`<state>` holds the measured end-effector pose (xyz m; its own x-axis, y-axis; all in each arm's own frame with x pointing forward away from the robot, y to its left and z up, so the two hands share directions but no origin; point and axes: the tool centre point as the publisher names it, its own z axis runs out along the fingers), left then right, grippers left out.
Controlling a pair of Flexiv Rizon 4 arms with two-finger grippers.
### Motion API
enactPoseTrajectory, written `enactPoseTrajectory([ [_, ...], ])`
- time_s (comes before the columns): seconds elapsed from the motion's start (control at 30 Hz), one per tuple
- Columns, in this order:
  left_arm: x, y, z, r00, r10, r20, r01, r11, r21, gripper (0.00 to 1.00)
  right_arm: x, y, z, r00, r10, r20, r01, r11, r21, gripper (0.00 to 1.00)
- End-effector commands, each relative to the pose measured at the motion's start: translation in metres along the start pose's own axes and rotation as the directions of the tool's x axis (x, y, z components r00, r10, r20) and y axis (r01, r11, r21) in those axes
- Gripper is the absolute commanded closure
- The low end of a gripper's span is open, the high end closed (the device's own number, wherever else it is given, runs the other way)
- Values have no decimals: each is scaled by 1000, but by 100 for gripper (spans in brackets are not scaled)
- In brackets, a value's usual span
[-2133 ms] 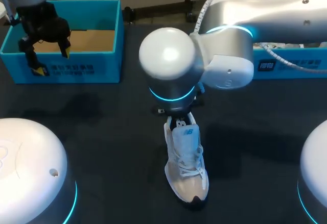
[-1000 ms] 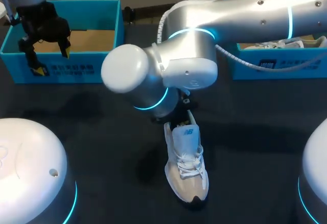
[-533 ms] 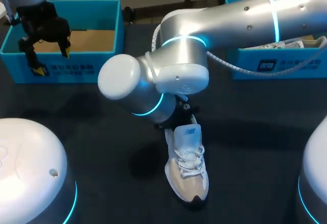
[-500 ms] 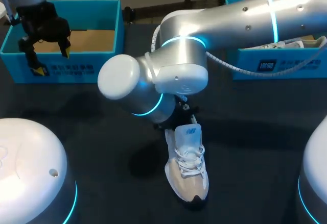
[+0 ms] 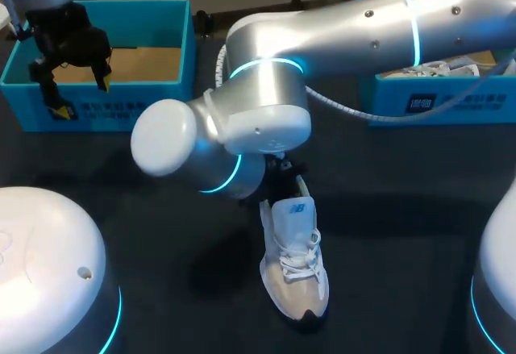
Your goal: Take the shoe out of the shoebox, open the shoe tongue, remove and reinsert the insole, then place the shoe into the shoebox
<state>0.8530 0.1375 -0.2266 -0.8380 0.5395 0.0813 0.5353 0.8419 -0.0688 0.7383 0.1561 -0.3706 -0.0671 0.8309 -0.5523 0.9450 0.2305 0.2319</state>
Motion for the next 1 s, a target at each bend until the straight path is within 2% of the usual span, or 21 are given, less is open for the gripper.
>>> enactPoseTrajectory([
  [0.03,0,0,0,1000,1,0,-1,1000,-1,0,2,-6,0,993,115,14,-114,993,-35,100],
  [0.3,0,0,0,1000,1,0,-1,1000,-1,0,12,-8,21,988,125,-86,-123,992,29,100],
  [0.47,0,0,0,1000,1,0,-1,1000,-1,0,20,-11,22,986,122,-113,-117,992,47,100],
  [0.63,0,0,0,1000,1,0,-1,1000,-1,0,3,-9,-7,980,150,-130,-152,988,-1,100],
  [0.77,0,0,0,1000,1,0,-1,1000,-1,0,-4,-8,-31,974,154,-165,-160,987,-24,100],
  [0.87,0,0,0,1000,1,0,-1,1000,-1,0,-2,-6,-40,966,154,-209,-160,987,-14,100],
  [1.0,0,0,0,1000,1,0,-1,1000,-1,0,7,-6,-38,945,164,-284,-150,986,69,100],
])
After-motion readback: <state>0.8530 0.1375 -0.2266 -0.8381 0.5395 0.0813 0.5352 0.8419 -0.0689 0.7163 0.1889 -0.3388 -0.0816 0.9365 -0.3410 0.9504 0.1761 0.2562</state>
